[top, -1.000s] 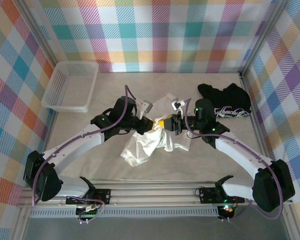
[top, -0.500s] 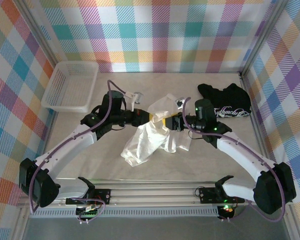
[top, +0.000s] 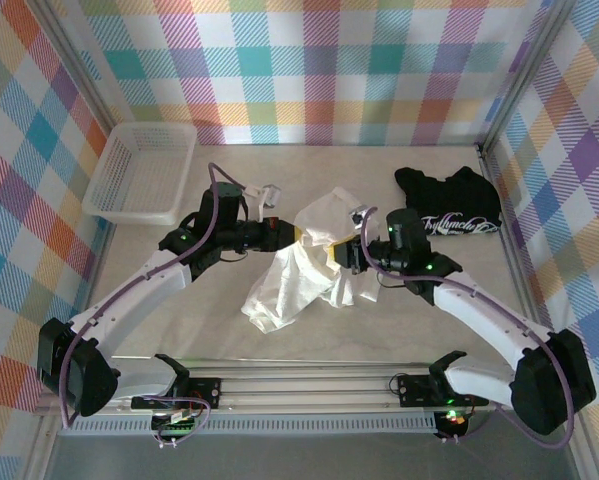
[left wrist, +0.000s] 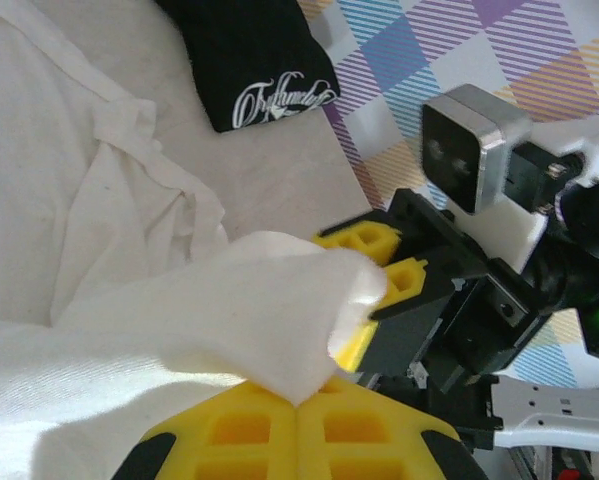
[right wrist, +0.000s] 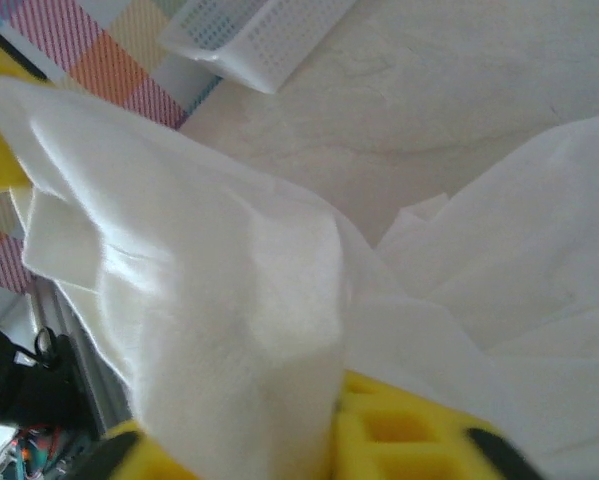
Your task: Fold the inside-out t-shirt
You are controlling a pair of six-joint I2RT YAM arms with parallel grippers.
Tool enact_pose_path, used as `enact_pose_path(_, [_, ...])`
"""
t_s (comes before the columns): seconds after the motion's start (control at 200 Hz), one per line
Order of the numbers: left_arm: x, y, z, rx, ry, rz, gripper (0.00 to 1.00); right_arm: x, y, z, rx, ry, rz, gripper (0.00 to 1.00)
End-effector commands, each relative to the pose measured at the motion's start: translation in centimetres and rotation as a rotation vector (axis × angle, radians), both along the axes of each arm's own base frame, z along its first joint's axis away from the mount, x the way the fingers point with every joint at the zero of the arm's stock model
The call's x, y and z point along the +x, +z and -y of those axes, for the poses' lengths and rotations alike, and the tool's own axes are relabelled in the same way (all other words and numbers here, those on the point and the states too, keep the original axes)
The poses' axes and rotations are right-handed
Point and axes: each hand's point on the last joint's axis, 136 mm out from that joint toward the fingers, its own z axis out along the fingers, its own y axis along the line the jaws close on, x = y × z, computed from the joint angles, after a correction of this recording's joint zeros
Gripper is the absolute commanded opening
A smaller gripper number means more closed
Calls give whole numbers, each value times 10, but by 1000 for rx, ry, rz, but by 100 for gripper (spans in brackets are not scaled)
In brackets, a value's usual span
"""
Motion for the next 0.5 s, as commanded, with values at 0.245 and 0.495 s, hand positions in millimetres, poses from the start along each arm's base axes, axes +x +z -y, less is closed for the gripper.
enact_pose_path(0.245, [25,-54,-56,318,256,-19,4,-17,73,-39,254,177,53,0])
enact_pose_path(0.495, [20,-72,-90,459,362,-17,31,-10,65,-80,274,206,-18,0])
